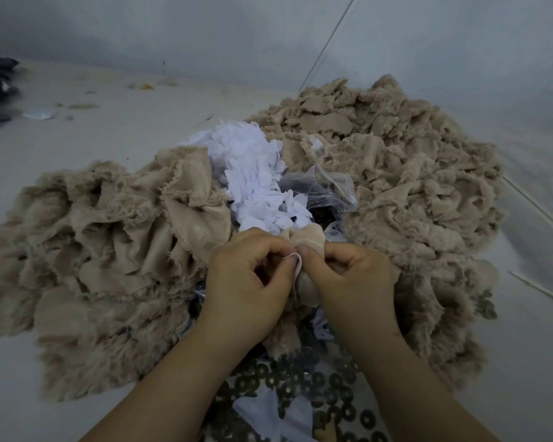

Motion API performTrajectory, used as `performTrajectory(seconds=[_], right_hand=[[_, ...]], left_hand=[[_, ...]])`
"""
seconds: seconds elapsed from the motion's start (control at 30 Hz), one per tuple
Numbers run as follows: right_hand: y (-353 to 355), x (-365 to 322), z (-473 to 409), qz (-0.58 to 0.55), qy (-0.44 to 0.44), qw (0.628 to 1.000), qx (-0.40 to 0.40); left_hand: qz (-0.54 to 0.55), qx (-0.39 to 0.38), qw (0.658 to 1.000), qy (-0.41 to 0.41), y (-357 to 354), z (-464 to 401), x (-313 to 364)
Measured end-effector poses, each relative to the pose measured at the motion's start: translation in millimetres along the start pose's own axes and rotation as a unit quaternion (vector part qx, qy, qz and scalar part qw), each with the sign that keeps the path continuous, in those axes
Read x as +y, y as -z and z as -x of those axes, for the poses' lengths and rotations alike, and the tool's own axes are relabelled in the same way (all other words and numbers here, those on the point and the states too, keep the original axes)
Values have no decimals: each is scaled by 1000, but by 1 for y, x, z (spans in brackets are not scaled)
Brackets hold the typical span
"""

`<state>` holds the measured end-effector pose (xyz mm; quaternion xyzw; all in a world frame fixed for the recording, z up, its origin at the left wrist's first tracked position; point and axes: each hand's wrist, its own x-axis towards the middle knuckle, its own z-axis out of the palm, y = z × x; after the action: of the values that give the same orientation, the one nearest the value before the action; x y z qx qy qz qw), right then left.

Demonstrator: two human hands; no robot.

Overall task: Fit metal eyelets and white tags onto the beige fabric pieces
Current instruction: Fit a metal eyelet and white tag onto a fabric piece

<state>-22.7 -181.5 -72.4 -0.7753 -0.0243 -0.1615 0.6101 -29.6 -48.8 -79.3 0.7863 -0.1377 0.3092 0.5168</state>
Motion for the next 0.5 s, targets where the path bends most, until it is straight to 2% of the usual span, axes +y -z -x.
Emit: performTrajectory(seconds=[0.33, 0.5], right_hand=[[1, 1, 1, 22, 29, 999, 6], [0, -1, 1, -29, -1, 1000, 4]], left_hand=[[-26, 0, 999, 25, -2, 0, 4], [9, -2, 996, 90, -3, 0, 4]])
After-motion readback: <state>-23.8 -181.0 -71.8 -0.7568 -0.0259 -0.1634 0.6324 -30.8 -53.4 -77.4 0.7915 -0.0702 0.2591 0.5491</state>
